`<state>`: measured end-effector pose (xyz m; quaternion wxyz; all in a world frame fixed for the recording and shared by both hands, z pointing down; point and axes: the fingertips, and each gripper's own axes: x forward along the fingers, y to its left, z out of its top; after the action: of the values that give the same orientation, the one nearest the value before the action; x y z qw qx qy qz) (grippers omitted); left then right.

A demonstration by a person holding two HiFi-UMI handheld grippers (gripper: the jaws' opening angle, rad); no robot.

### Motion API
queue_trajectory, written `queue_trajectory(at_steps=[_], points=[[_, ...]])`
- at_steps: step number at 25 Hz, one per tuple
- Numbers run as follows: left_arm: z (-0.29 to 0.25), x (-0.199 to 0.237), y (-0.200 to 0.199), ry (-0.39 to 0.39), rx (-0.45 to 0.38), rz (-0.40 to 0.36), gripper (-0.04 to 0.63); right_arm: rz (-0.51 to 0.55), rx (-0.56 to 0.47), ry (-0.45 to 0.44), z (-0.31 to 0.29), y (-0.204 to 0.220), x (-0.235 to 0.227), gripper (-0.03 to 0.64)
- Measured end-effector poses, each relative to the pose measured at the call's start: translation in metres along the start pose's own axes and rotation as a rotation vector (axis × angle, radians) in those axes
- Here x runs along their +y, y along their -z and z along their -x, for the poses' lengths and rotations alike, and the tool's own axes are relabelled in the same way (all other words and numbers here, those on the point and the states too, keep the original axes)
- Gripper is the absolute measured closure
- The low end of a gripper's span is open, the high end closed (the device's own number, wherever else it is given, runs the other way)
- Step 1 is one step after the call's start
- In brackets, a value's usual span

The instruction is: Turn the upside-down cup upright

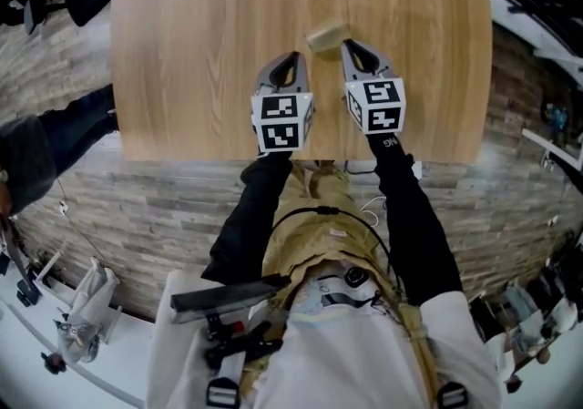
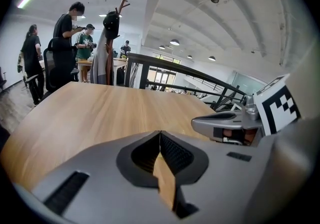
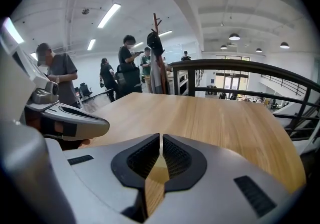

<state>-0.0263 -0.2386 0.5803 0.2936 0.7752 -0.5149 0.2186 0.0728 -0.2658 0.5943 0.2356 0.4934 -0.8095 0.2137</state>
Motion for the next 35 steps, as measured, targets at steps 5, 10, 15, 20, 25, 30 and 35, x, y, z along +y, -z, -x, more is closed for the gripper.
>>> queue_trajectory(at_steps=[5, 10, 15, 20, 25, 30, 35], points=[[-0.016, 0.007, 0.003, -0.004, 0.003, 0.005, 0.594, 0.006, 0.026, -0.011, -0.02, 0.002, -0.014, 0.591], [-0.023, 0.014, 0.011, -0.007, 0.02, 0.023, 0.594, 0.005, 0.08, -0.026, -0.042, 0.011, -0.025, 0.577], [-0.02, 0.021, 0.02, -0.016, 0.027, 0.039, 0.594, -0.031, 0.125, -0.082, -0.06, 0.018, -0.026, 0.469], [-0.018, 0.025, 0.026, -0.024, 0.038, 0.045, 0.594, -0.106, 0.145, -0.139, -0.069, 0.022, -0.031, 0.442], [-0.013, 0.03, 0.032, -0.033, 0.041, 0.054, 0.594, -0.201, 0.168, -0.264, -0.073, 0.027, -0.019, 0.44], [-0.012, 0.035, 0.036, -0.041, 0.045, 0.061, 0.594, -0.261, 0.19, -0.35, -0.075, 0.031, -0.006, 0.447], [-0.01, 0.038, 0.035, -0.045, 0.042, 0.063, 0.594, -0.33, 0.156, -0.386, -0.069, 0.025, 0.006, 0.52]])
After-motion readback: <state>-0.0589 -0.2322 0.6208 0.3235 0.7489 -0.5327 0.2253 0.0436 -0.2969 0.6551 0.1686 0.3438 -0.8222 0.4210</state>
